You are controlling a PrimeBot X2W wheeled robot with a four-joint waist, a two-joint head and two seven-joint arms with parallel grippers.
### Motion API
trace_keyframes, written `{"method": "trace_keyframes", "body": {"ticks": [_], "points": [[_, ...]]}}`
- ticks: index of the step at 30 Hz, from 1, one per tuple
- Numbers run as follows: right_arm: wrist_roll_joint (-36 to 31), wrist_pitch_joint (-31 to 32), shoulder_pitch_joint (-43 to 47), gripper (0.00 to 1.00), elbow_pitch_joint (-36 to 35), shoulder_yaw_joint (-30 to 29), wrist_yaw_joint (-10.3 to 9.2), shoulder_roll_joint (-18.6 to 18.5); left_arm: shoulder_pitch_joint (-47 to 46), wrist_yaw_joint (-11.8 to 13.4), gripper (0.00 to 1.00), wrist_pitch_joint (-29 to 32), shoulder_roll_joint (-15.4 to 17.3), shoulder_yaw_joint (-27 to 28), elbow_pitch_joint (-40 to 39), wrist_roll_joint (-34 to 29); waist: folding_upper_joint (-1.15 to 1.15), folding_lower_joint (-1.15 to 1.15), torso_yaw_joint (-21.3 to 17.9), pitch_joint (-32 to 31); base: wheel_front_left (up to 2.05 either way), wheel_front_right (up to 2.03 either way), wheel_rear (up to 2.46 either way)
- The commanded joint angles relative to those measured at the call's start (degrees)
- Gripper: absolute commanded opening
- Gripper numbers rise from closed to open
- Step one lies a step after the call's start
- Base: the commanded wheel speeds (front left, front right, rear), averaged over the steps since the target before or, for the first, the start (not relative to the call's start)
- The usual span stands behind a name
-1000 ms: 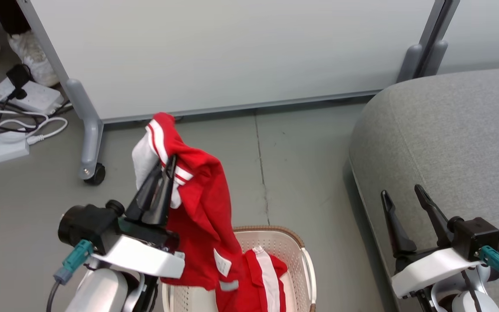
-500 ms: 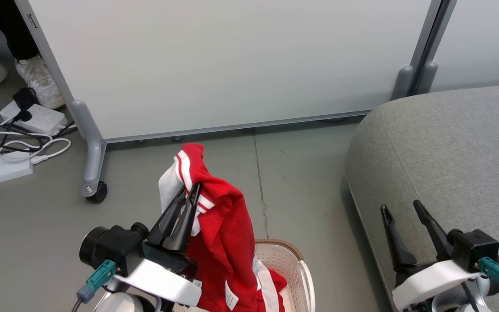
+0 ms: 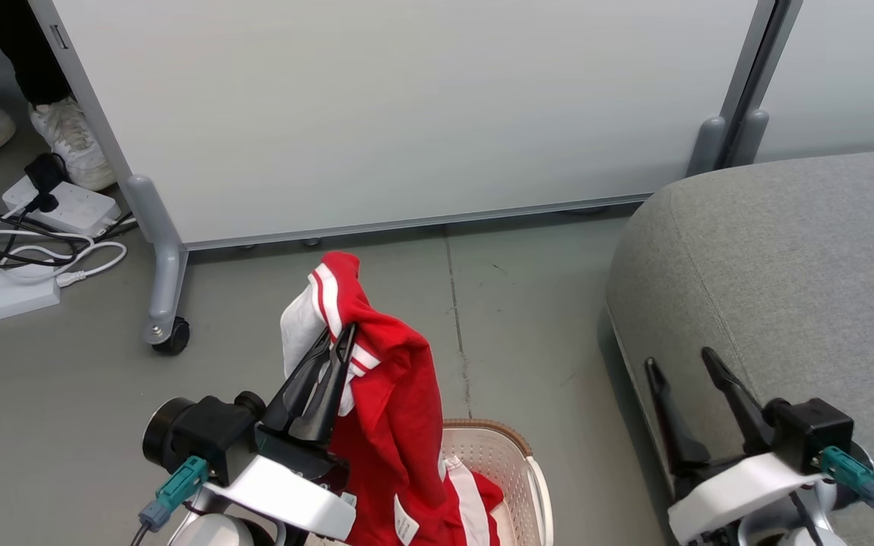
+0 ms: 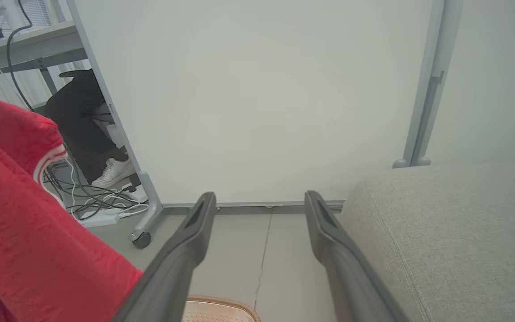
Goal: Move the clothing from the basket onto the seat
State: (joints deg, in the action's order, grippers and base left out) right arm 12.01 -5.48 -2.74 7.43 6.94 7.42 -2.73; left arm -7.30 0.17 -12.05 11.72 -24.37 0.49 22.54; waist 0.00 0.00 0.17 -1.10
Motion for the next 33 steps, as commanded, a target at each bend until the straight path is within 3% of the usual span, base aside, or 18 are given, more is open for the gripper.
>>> {"method": "trace_keyframes", "body": {"ticks": [1, 7, 8, 16, 27, 28, 29, 30, 33], "points": [[0.6, -0.15, -0.9, 1.0, -0.44, 0.98, 0.13, -0.3, -0.36, 0.2, 0.0, -0.14, 0.27, 0.06, -0.26, -0.16, 0.0, 0.0, 0.14, 0.02, 0.0, 0.0, 0.0], [3.77, -0.1, -4.01, 1.0, 0.67, 10.79, 0.13, -0.31, -1.19, 0.08, 0.0, -0.16, 0.27, -0.41, -0.34, -0.24, 0.0, 0.0, 0.84, 0.23, 0.0, 0.0, 0.0], [5.37, -0.47, -5.37, 1.0, 1.57, 15.2, 0.13, -0.3, -1.5, -0.03, 0.0, -0.04, 0.15, -0.78, -0.45, -0.33, 0.0, 0.0, 1.31, 0.31, 0.0, 0.0, 0.0], [12.9, -3.13, -12.65, 1.0, 7.04, 30.21, 0.13, -0.34, -2.53, -0.87, 0.0, 0.25, -0.21, -2.24, -0.35, -0.46, 0.0, 0.0, 3.2, 0.59, 0.0, 0.0, 0.0], [19.65, -6.51, -21.19, 1.0, 17.26, 40.58, 0.13, -0.36, -3.23, -1.5, 0.0, 0.31, -0.92, -4.11, -0.08, -0.41, 0.0, 0.0, 5.11, 0.69, 0.0, 0.0, 0.0], [20.34, -6.77, -21.65, 0.5, 17.92, 41.16, 0.13, -0.33, -3.32, -1.43, 0.0, 0.24, -0.94, -4.15, 0.05, -0.37, 0.0, 0.0, 5.18, 0.69, 0.0, 0.0, 0.0], [21.01, -7.09, -22.09, 0.11, 18.53, 41.75, 0.13, -0.28, -3.35, -1.37, 0.0, 0.17, -1.05, -4.19, 0.12, -0.25, 0.0, 0.0, 5.22, 0.7, 0.0, 0.0, 0.0], [21.56, -7.34, -22.57, 0.0, 18.99, 42.26, 0.13, -0.3, -3.38, -1.33, 0.0, 0.12, -1.07, -4.23, 0.17, -0.14, 0.0, 0.0, 5.21, 0.72, 0.0, 0.0, 0.0], [23.09, -8.22, -23.75, 0.0, 19.77, 43.49, 0.13, -0.3, -3.45, -1.16, 0.0, -0.01, -1.01, -4.21, 0.31, 0.05, 0.0, 0.0, 4.89, 0.84, 0.0, 0.0, 0.0]]}}
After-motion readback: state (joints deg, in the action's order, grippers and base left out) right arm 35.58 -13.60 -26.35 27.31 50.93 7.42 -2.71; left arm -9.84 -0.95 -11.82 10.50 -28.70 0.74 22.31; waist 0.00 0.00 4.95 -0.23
